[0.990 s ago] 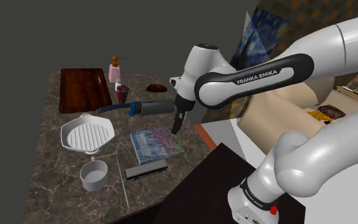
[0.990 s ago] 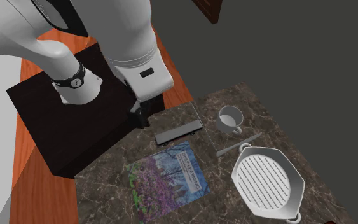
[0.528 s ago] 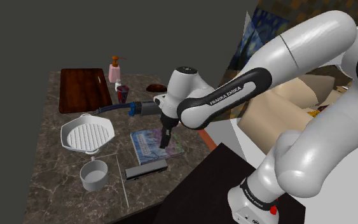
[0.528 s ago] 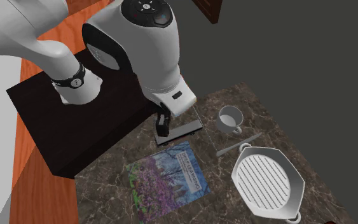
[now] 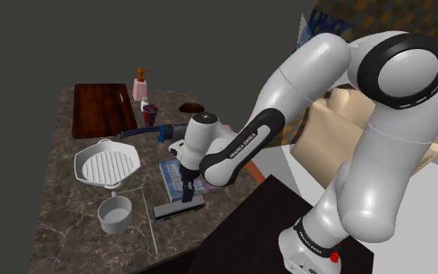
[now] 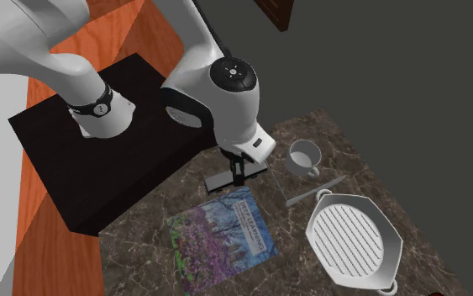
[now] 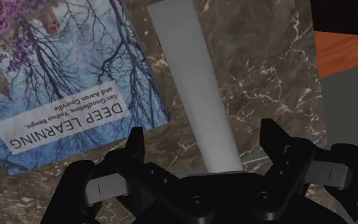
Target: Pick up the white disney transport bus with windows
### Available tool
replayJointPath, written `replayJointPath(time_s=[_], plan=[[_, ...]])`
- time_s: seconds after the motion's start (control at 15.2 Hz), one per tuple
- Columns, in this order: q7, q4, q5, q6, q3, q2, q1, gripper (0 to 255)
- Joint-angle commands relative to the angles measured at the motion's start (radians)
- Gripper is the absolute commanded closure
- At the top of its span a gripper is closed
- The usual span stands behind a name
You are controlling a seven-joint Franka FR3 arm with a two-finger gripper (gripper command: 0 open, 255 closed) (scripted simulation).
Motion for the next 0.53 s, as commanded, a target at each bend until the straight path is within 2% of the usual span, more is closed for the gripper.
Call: replayJointPath(time_s=[0.0, 0.26, 0.46], plan=[[0.005, 0.040, -0.040, 0.046, -0.009, 0.088, 0.024, 0], [0.004, 0.118, -0.103, 0.120, -0.038, 0.247, 0.081, 0], [0.009, 0.132, -0.111, 0.142, -0.050, 0.282, 0.092, 0]])
